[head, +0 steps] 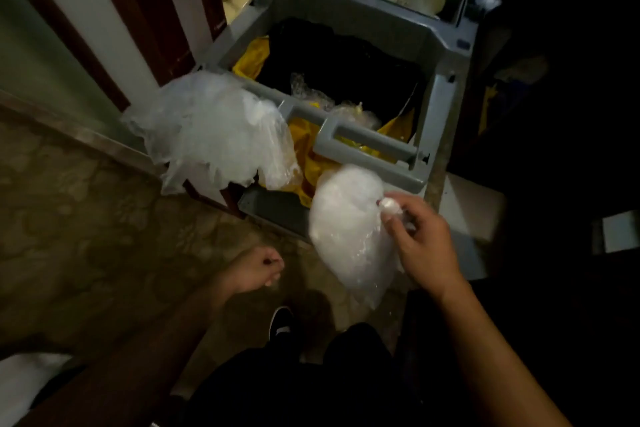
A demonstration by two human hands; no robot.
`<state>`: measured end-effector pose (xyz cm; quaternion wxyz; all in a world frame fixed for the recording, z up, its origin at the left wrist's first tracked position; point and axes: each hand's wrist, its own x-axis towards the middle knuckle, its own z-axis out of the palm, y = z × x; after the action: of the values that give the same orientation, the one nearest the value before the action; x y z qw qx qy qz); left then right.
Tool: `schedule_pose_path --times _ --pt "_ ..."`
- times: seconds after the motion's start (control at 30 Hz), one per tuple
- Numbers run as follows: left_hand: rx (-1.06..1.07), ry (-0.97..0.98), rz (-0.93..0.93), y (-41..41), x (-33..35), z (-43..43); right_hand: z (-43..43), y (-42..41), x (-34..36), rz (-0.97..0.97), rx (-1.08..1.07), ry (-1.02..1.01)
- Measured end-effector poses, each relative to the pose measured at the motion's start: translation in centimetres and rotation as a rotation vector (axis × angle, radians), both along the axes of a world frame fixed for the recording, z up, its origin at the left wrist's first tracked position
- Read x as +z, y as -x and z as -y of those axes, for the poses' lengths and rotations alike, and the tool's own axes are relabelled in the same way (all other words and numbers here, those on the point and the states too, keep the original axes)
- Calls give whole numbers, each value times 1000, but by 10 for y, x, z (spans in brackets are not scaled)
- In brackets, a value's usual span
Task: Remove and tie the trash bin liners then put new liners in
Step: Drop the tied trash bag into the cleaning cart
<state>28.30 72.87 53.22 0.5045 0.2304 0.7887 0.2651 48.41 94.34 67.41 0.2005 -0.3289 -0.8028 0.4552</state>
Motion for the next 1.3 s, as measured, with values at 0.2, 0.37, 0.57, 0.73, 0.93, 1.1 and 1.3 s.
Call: schedule_pose_path --times 0.2,0.37,0.57,0.73,0.93,1.1,1.3 --pt "50 11 -31 13 14 -20 -56 55 60 -274 -118 49" --pt "90 95 -82 18 31 -19 -106 119 80 -416 -239 -9" --pt "277 127 -107 3 37 -4 -155 195 55 -285 -181 -40" --pt "413 156 -130 -5 43 -6 -185 229 14 -97 -23 17" --pt "563 145 -109 -18 40 -8 -192 242 -12 173 160 -73" --pt "668 149 -85 -33 40 -10 -151 229 -5 49 333 -141" --pt "835 195 3 -60 40 22 -72 201 18 -75 753 -89"
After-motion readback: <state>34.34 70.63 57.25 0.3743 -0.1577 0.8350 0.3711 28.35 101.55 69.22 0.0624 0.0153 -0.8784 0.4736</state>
